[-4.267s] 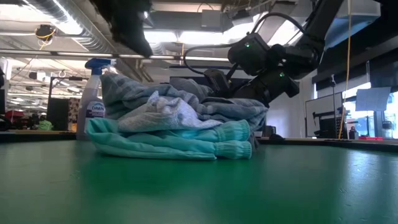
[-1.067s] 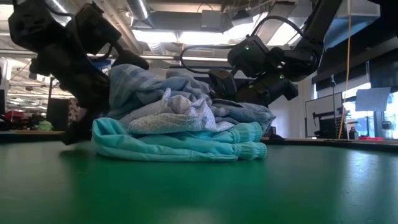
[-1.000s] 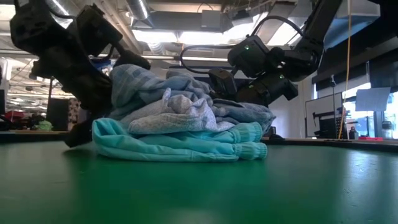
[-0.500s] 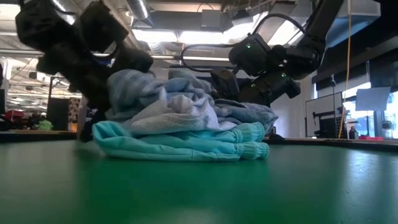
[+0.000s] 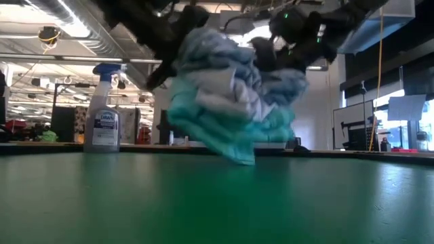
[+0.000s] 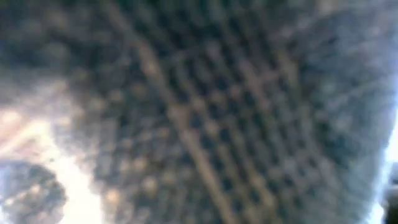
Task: Fold laundry
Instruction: Put the stacked clothes into the blue laundry bin
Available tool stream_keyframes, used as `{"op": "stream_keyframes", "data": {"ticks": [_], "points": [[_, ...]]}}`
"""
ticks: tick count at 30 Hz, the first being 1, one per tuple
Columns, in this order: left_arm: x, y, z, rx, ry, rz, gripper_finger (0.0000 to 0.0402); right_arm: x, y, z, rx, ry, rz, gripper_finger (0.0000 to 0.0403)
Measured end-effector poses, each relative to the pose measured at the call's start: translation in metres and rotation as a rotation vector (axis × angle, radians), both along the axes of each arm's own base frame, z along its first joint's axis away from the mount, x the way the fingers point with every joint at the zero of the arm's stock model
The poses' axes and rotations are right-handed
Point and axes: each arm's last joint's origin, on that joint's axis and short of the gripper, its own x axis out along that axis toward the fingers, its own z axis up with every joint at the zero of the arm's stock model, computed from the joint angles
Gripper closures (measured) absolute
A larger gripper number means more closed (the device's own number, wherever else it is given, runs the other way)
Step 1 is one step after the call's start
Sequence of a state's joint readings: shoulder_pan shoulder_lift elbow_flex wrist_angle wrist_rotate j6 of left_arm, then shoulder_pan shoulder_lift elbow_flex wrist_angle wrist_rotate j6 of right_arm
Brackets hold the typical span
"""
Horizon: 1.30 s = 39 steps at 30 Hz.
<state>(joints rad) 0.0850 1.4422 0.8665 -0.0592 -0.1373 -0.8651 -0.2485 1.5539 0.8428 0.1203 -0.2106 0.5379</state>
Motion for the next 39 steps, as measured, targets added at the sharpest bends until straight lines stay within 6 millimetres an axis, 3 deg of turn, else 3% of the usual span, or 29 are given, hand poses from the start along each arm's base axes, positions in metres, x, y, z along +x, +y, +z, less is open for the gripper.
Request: {"op": "stream_keyframes", "data": {"ticks": [6, 13, 16, 19, 27, 31, 34, 39], "points": [[0.010, 0.047, 0.072, 0.065, -0.069, 0.024, 0.0323, -0.019, -0.033, 0.076, -0.107, -0.049, -0.062, 0.0234], [-0.004, 0.109, 0.157, 0.177, -0.267, 0.075, 0.0323, -0.036, -0.081, 0.166, -0.247, -0.171, -0.154, 0.0234], [-0.011, 0.140, 0.178, 0.220, -0.323, 0.083, 0.0323, -0.042, -0.106, 0.195, -0.294, -0.235, -0.202, 0.0234], [-0.012, 0.170, 0.190, 0.259, -0.362, 0.066, 0.0323, -0.041, -0.129, 0.211, -0.326, -0.267, -0.245, 0.0234], [-0.008, 0.241, 0.222, 0.395, -0.490, -0.029, 0.0323, -0.030, -0.185, 0.242, -0.403, -0.339, -0.349, 0.0234], [-0.014, 0.278, 0.226, 0.446, -0.505, -0.029, 0.0323, -0.031, -0.216, 0.248, -0.438, -0.354, -0.407, 0.0234], [-0.015, 0.308, 0.212, 0.449, -0.485, 0.014, 0.0323, -0.032, -0.245, 0.237, -0.428, -0.331, -0.452, 0.0234], [-0.008, 0.355, 0.158, 0.398, -0.409, 0.096, 0.0323, -0.035, -0.295, 0.189, -0.362, -0.229, -0.511, 0.0234]]}}
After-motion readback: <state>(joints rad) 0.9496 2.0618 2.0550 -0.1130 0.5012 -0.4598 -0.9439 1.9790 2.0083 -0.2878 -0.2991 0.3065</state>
